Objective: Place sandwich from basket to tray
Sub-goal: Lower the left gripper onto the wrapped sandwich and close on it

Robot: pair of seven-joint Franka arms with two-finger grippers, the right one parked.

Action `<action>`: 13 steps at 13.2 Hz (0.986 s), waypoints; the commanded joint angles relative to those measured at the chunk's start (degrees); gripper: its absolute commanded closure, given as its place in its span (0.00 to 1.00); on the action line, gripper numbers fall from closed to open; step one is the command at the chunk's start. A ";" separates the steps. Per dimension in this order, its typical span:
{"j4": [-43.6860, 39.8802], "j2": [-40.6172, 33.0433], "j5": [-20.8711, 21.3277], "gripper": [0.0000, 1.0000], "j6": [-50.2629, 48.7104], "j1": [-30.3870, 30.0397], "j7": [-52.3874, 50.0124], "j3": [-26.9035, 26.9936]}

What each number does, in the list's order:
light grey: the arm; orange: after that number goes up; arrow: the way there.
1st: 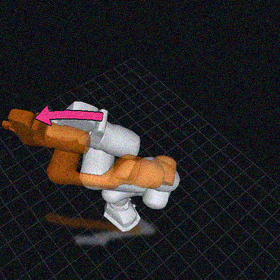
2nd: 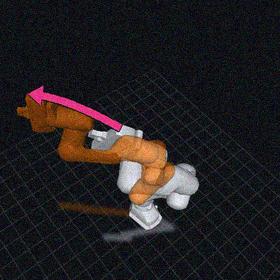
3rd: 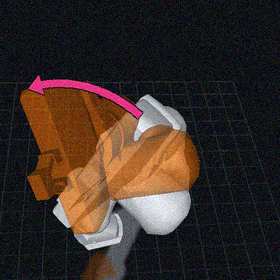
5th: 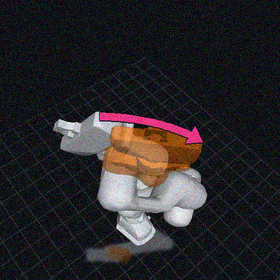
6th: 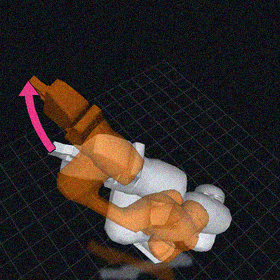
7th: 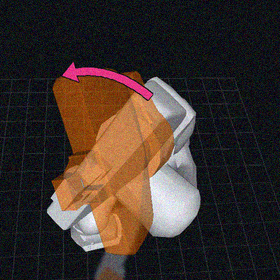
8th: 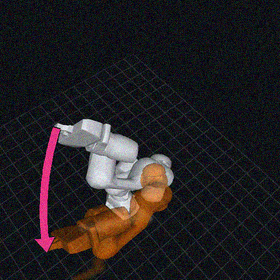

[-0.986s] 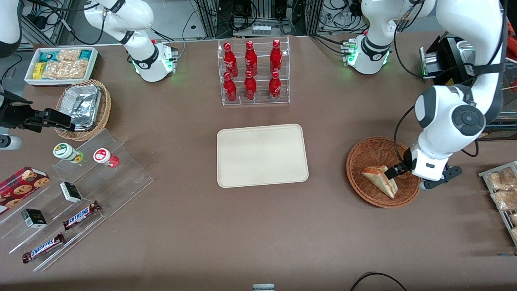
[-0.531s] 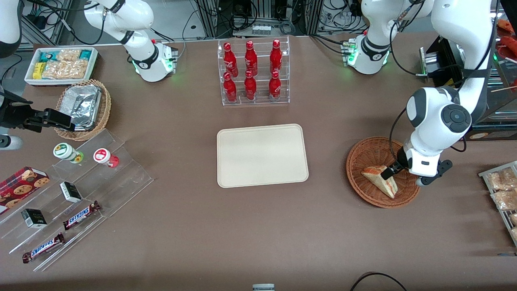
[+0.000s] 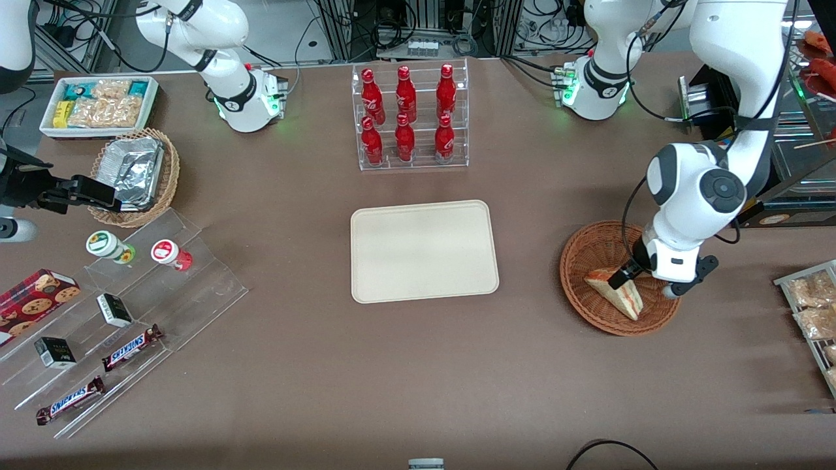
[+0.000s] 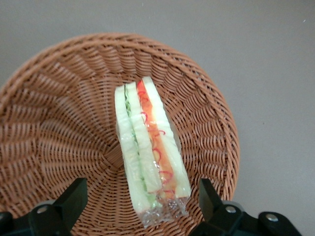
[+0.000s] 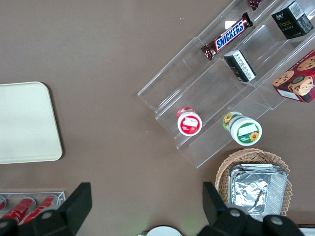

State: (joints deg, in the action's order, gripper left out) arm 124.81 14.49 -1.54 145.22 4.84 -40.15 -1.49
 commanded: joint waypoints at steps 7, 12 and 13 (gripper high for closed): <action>0.00 3.00 -0.74 0.00 4.28 1.84 -1.95 0.43; -0.88 3.62 -0.48 0.14 4.19 1.49 -1.77 0.61; -0.97 3.88 -0.57 0.38 4.19 1.49 -1.86 0.61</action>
State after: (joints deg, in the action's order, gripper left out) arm 124.71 17.45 -1.62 148.81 6.02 -41.32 -1.18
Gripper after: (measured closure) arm 0.026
